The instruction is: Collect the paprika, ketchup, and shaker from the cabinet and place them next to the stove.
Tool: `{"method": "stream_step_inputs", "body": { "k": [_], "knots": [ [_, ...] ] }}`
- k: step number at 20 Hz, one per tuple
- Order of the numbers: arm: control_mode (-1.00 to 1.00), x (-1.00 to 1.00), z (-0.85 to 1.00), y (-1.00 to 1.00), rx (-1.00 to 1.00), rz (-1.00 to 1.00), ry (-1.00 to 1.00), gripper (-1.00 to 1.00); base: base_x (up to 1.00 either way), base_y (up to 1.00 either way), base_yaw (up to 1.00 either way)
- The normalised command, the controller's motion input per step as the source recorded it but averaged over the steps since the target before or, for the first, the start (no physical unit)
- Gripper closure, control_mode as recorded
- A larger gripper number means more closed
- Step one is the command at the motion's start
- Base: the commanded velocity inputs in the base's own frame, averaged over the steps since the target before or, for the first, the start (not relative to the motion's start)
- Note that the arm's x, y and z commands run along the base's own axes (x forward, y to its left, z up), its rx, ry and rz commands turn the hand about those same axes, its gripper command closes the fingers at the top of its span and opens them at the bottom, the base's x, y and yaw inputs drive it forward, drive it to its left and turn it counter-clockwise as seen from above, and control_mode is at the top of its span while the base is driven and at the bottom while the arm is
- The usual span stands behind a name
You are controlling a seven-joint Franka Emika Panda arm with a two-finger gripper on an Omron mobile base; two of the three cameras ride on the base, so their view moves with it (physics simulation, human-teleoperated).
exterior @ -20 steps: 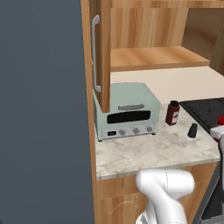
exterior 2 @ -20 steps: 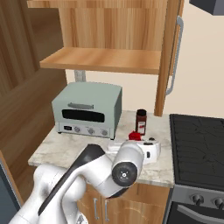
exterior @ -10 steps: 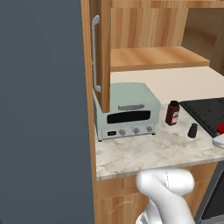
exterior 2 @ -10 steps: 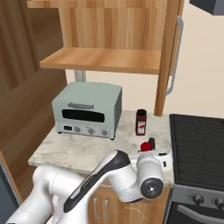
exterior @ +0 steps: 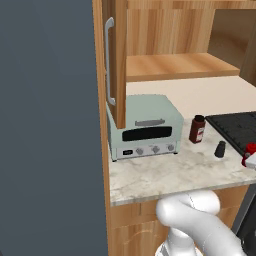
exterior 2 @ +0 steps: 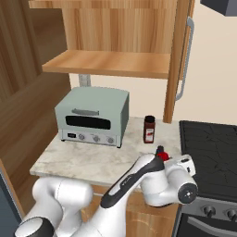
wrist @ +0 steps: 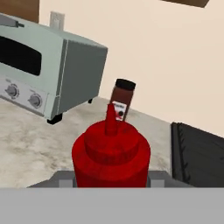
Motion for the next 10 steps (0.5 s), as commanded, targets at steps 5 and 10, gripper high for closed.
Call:
{"method": "stream_step_inputs", "body": {
  "k": [5, 10],
  "knots": [
    [-1.0, 0.27, -0.26, -0.05, 0.0, 0.1, 0.1, 1.0, 0.0, 0.0, 0.0],
    [-1.0, 0.16, -0.33, 0.0, 0.01, 0.09, 0.08, 1.0, 0.0, 0.0, 0.0]
  ]
}}
